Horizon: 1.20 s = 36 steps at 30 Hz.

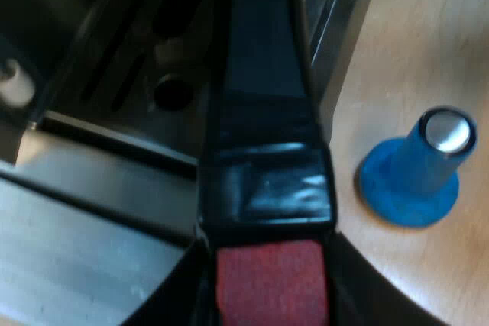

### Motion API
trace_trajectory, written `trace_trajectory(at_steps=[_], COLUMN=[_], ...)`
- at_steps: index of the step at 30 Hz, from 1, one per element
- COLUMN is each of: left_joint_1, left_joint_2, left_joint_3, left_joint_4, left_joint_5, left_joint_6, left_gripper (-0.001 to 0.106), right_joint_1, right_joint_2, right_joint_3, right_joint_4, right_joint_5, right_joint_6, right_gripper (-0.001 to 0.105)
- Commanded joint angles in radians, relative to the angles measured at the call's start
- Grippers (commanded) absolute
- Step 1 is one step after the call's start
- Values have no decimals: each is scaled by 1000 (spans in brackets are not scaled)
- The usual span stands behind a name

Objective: Put the handle in the coffee machine

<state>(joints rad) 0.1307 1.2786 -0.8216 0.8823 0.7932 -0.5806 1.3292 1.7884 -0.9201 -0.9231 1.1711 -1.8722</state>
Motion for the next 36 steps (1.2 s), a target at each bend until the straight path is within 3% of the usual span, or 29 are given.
trace_trajectory(at_steps=[1,4,8,17,25,36], left_joint_1=[-8,-7,-7,-7,-61,-64], left_joint_2=[-3,-3,-3,-3,-3,-3], left_joint_3=[-20,-29,-32,-32,-32,-64], left_joint_4=[-32,-49,-75,-88,-95,-63], left_joint_5=[70,81,81,78,35,-2], left_joint_6=[-47,-108,-137,-139,-165,-185], left_gripper=[0,0,0,0,0,0], right_joint_1=[1,1,1,1,1,1], right_joint_2=[-7,-7,-7,-7,-7,-7], right_joint_3=[-2,-2,-2,-2,-2,-2], right_joint_4=[-7,-7,-7,-7,-7,-7], right_joint_5=[-2,-2,-2,-2,-2,-2], right_joint_6=[-16,-16,-16,-16,-16,-16], right_gripper=[72,72,72,72,72,72])
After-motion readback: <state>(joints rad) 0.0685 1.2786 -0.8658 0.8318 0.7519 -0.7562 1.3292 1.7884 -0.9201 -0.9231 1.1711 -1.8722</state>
